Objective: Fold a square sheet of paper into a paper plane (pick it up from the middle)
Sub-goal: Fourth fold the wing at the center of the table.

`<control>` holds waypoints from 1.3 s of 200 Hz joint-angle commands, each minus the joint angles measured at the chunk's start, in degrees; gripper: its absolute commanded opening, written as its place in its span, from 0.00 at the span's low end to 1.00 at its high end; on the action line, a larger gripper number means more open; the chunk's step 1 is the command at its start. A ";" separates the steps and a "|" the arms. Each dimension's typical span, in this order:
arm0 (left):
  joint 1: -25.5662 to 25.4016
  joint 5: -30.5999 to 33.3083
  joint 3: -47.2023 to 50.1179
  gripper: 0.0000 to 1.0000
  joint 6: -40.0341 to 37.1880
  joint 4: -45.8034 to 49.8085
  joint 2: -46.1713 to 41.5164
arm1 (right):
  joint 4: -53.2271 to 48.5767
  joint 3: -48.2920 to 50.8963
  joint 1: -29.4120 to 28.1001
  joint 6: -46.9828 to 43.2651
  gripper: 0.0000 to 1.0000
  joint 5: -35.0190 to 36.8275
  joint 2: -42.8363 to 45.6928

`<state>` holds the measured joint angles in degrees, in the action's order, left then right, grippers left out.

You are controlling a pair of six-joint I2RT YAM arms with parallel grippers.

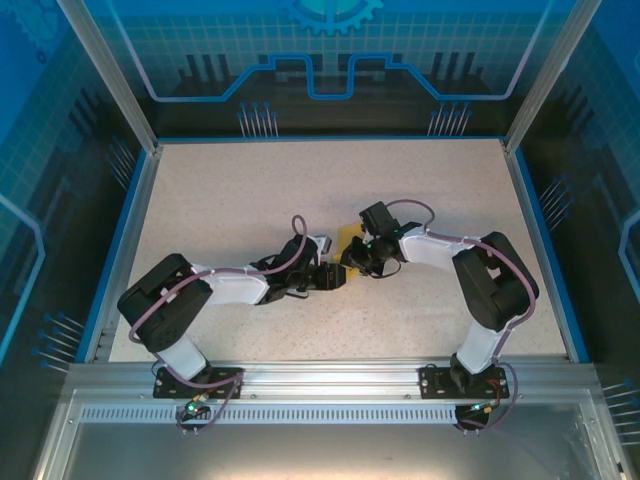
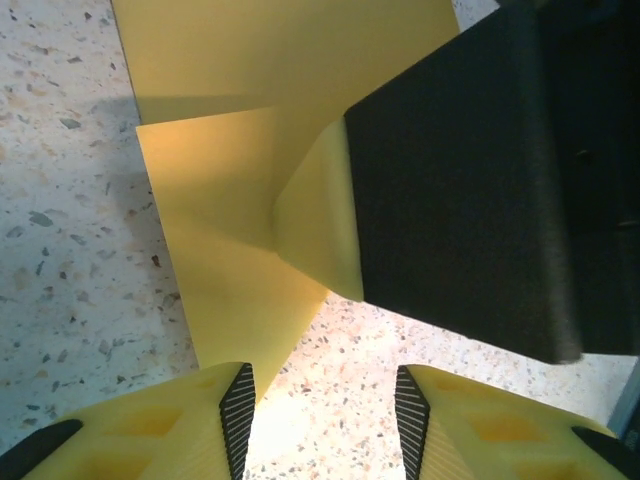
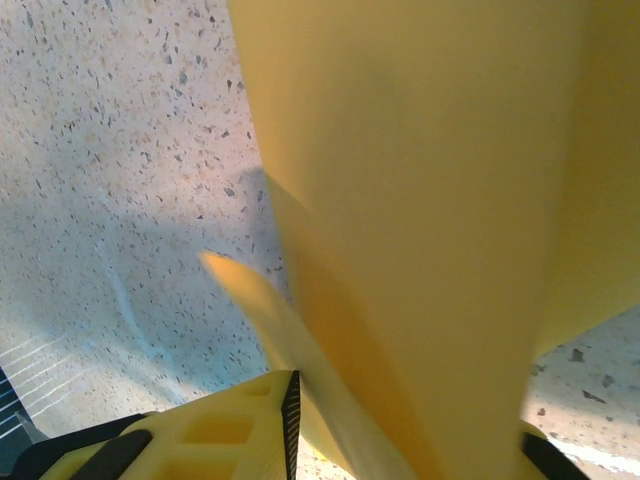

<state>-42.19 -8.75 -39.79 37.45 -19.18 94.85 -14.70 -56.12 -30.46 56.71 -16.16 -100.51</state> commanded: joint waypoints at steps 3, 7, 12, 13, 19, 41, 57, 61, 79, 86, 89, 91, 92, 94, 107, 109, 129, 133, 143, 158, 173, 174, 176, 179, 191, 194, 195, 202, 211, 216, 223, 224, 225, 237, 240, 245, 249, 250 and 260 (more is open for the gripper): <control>-0.66 1.94 0.39 0.44 -2.53 -1.28 1.28 | -0.75 -0.45 0.55 -0.66 0.26 -1.16 1.43; -0.75 2.05 0.27 0.44 -2.64 -1.30 1.30 | -0.93 -0.28 0.72 -0.72 0.26 -1.18 1.73; -0.79 2.22 0.25 0.43 -2.69 -1.36 1.38 | -1.15 -0.23 0.95 -0.80 0.27 -1.10 2.01; -0.83 2.28 0.25 0.43 -2.76 -1.33 1.39 | -1.18 -0.23 0.94 -0.80 0.27 -1.04 2.08; -0.94 2.50 0.16 0.42 -2.81 -1.30 1.53 | -1.38 -0.06 1.09 -0.94 0.27 -0.86 2.42; -1.15 2.51 -0.42 0.41 -3.35 -1.86 1.96 | -1.69 0.39 1.67 -1.12 0.27 -0.86 3.30; -1.41 2.60 -1.05 0.41 -3.92 -2.01 2.51 | -1.93 0.52 1.89 -1.28 0.27 -0.86 3.41; -1.40 2.68 -1.15 0.41 -4.03 -2.18 2.65 | -2.00 0.63 1.97 -1.28 0.27 -0.73 3.44; -1.60 3.31 -1.71 0.41 -4.44 -2.36 3.27 | -1.91 0.74 2.33 -1.40 0.25 -0.54 3.07; -1.57 3.73 -1.93 0.41 -4.66 -2.35 3.51 | -1.94 0.81 2.50 -1.35 0.24 -0.42 2.93; -1.60 4.01 -2.02 0.41 -4.74 -2.39 3.58 | -1.93 0.82 2.62 -1.49 0.24 -0.37 2.83; -1.58 4.12 -2.06 0.41 -4.75 -2.41 3.65 | -1.92 0.79 2.60 -1.55 0.24 -0.30 2.83; -1.58 4.15 -2.10 0.41 -4.80 -2.38 3.66 | -1.96 0.77 2.69 -1.58 0.24 -0.20 2.80; -1.58 4.28 -2.10 0.41 -4.88 -2.40 3.74 | -1.92 0.75 2.73 -1.64 0.23 -0.12 2.76; -1.60 4.51 -2.50 0.41 -5.39 -2.61 4.28 | -2.00 0.61 2.95 -1.95 0.22 0.26 2.26; -1.60 4.53 -2.60 0.41 -5.49 -2.55 4.35 | -2.00 0.58 2.99 -2.06 0.21 0.26 2.19; -1.67 4.73 -3.42 0.41 -6.05 -2.66 5.04 | -2.05 0.15 3.45 -2.41 0.19 0.61 1.30; -1.76 4.78 -3.61 0.41 -6.27 -2.58 5.16 | -2.17 0.06 3.40 -2.52 0.19 0.72 1.08; -1.75 4.80 -4.26 0.42 -6.74 -2.38 5.43 | -2.32 -0.03 3.47 -2.61 0.16 0.88 0.70; -1.85 4.97 -4.90 0.41 -7.28 -2.14 5.93 | -2.36 0.04 3.56 -2.65 0.13 1.04 0.54; -2.02 5.41 -5.47 0.41 -7.71 -1.67 6.38 | -2.61 0.14 3.58 -2.62 0.11 1.36 0.59; -2.06 5.41 -5.51 0.41 -7.73 -1.66 6.43 | -2.62 0.18 3.57 -2.59 0.11 1.38 0.63; -2.09 5.46 -5.66 0.41 -7.85 -1.54 6.48 | -2.68 0.21 3.57 -2.64 0.10 1.44 0.66; -2.14 5.49 -5.72 0.41 -7.87 -1.46 6.67 | -2.77 0.22 3.61 -2.64 0.10 1.45 0.68; -2.27 5.65 -6.02 0.41 -8.17 -1.35 7.06 | -2.95 0.26 3.61 -2.56 0.09 1.51 0.80; -2.33 5.72 -6.12 0.41 -8.26 -1.32 7.10 | -2.96 0.28 3.65 -2.50 0.09 1.42 0.76; -2.30 5.74 -6.11 0.41 -8.22 -1.31 7.15 | -2.97 0.34 3.65 -2.45 0.09 1.41 0.76; -2.38 5.93 -6.25 0.41 -8.43 -1.21 7.36 | -2.84 0.39 3.68 -2.41 0.08 1.39 0.87; -2.60 6.50 -6.44 0.41 -8.69 -0.91 7.53 | -2.71 0.36 3.65 -2.31 0.07 1.06 0.93; -2.67 6.78 -6.54 0.41 -8.88 -0.79 7.74 | -2.75 0.39 3.69 -2.26 0.06 0.92 1.00; -2.76 7.24 -6.61 0.40 -9.15 -0.66 7.87 | -2.70 0.40 3.73 -2.14 0.06 0.78 1.05; -2.83 7.34 -6.62 0.40 -9.19 -0.63 7.84 | -2.70 0.40 3.78 -2.13 0.06 0.74 1.08; -2.86 7.43 -6.62 0.40 -9.26 -0.61 7.82 | -2.70 0.44 3.80 -2.04 0.06 0.72 1.05; -3.05 8.40 -6.78 0.39 -9.82 -0.54 7.99 | -2.70 0.42 3.83 -1.85 0.06 0.46 1.26; -3.13 8.60 -6.80 0.39 -9.97 -0.50 8.03 | -2.70 0.45 3.87 -1.80 0.06 0.46 1.30; -3.28 9.01 -6.84 0.38 -10.27 -0.46 8.17 | -2.69 0.54 3.91 -1.61 0.05 0.45 1.36; -3.38 9.35 -6.83 0.38 -10.58 -0.50 8.21 | -2.66 0.61 3.99 -1.54 0.05 0.31 1.52; -3.40 9.45 -6.81 0.38 -10.61 -0.46 8.27 | -2.64 0.64 4.00 -1.52 0.05 0.28 1.53; -3.71 10.29 -6.94 0.37 -11.31 -0.50 8.53 | -2.53 0.78 4.25 -1.06 0.04 0.14 1.63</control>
<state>-44.88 -1.67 -44.97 29.36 -19.90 102.13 -16.05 -56.07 -27.53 54.85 -15.29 -99.09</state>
